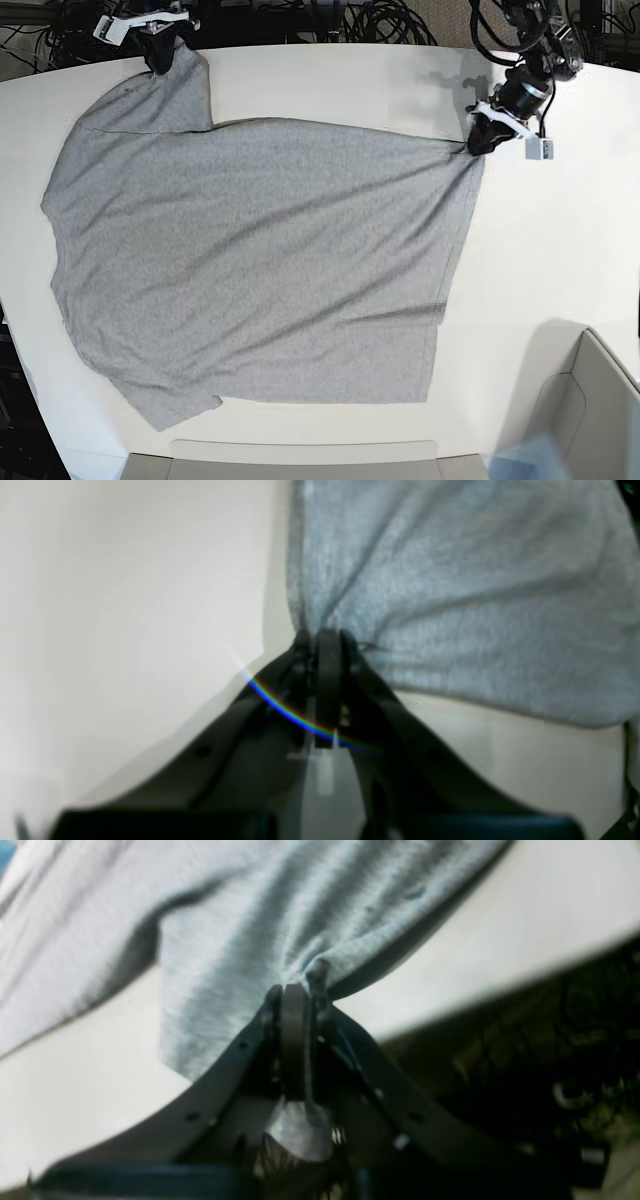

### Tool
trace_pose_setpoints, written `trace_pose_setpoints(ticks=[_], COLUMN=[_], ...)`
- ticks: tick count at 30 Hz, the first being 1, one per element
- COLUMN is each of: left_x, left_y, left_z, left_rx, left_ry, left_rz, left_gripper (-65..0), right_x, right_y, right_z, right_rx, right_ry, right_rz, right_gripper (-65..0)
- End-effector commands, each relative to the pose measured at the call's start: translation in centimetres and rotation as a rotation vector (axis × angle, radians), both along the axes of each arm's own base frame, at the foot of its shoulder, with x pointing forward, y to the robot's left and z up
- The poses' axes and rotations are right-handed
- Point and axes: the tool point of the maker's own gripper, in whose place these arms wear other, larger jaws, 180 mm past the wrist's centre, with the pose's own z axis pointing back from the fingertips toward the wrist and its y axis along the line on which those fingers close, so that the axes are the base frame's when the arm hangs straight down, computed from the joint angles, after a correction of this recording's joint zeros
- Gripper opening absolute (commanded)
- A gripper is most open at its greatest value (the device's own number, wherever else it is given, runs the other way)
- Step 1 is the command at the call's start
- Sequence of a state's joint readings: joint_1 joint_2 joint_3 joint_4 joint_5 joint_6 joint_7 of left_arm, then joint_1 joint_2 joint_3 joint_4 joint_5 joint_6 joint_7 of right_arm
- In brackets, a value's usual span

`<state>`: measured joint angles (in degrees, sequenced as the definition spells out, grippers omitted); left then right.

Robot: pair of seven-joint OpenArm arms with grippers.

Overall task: Fold the T-shirt properly
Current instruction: 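Pull both held corners apart to stretch the shirt's collar edge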

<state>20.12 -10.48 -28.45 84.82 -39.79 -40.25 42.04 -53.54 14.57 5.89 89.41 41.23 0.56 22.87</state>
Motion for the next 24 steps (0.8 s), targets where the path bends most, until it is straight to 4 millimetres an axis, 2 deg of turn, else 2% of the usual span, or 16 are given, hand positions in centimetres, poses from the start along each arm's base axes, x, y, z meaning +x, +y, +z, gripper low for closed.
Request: trace_pose_setpoints(ticks=[1, 7, 13, 21, 24], left_x=[-0.3, -2.7, -6.5, -8.8, -8.6], left_y=[0.8, 1.2, 4.4, 7.3, 7.4], left_z=[0.5, 0.0, 0.2, 1.3, 1.7], left_rx=[0.035, 0.044, 0.101, 0.157, 0.166], left_ry=[0.003, 0.042, 0.095, 0.111, 0.102], left_rz=[-0.001, 0.011, 0.084, 0.171, 0.168], left_gripper=[-65.0, -65.0, -65.0, -65.0, -65.0], right_x=[0.2, 0.0, -0.6, 0.4, 1.3], right_y=[-0.5, -1.3, -1.1, -0.3, -0.1], right_z=[1.2, 3.1, 4.9, 6.7, 7.3], right_rx=[-0.011, -0.028, -0.023, -0.004, -0.002], right_ry=[-0.037, -0.062, -0.081, -0.132, -0.158], right_rz=[-0.012, -0.023, -0.042, -0.036, -0.022], right_gripper=[-65.0, -65.0, -65.0, -65.0, -65.0])
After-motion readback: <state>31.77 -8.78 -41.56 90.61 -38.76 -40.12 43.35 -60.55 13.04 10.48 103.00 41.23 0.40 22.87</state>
